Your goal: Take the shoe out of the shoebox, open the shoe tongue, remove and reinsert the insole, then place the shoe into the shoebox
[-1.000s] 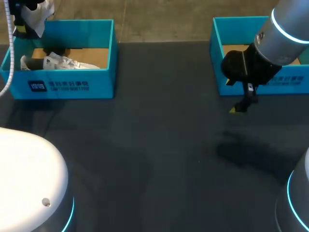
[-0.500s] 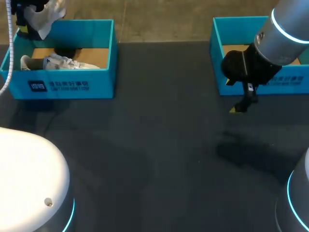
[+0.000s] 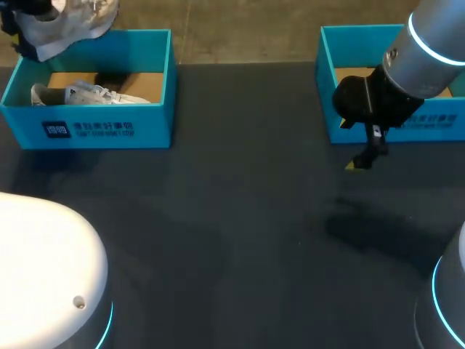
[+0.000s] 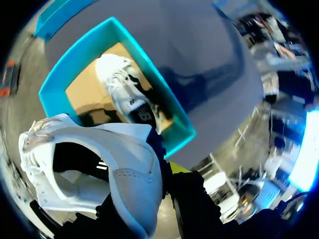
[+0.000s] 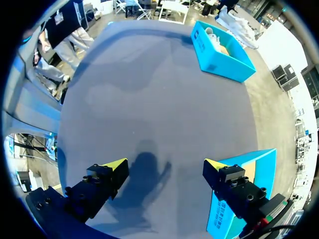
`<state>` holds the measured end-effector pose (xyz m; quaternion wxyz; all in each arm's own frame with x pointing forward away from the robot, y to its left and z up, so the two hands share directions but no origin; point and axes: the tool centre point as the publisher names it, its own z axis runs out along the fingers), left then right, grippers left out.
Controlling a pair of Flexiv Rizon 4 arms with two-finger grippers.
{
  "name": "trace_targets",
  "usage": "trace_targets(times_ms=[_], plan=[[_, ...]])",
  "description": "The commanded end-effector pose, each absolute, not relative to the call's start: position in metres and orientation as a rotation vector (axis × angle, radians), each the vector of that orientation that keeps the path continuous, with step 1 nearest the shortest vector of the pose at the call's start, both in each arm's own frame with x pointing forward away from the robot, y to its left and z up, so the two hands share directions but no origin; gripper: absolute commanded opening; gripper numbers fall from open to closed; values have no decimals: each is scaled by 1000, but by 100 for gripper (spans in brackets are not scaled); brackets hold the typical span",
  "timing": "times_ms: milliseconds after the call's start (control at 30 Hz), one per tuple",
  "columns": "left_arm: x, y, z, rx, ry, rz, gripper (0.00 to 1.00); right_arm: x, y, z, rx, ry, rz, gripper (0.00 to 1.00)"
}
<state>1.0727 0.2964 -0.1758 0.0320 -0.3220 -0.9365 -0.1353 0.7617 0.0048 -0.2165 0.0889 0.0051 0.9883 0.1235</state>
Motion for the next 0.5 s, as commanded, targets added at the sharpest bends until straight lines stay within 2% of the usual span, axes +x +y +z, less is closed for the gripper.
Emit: trace_targets(times_ms=[33, 200, 500], plan=[[1098, 310, -171, -1525, -2515, -350, 0, 762, 6, -218, 17, 2940, 364, 100], [1098, 317, -165, -1818, -2348, -253, 0, 762, 6, -218, 17, 2940, 364, 100], [1106, 322, -161, -1826, -2345, -261, 0, 762, 6, -218, 17, 2940, 364, 100]])
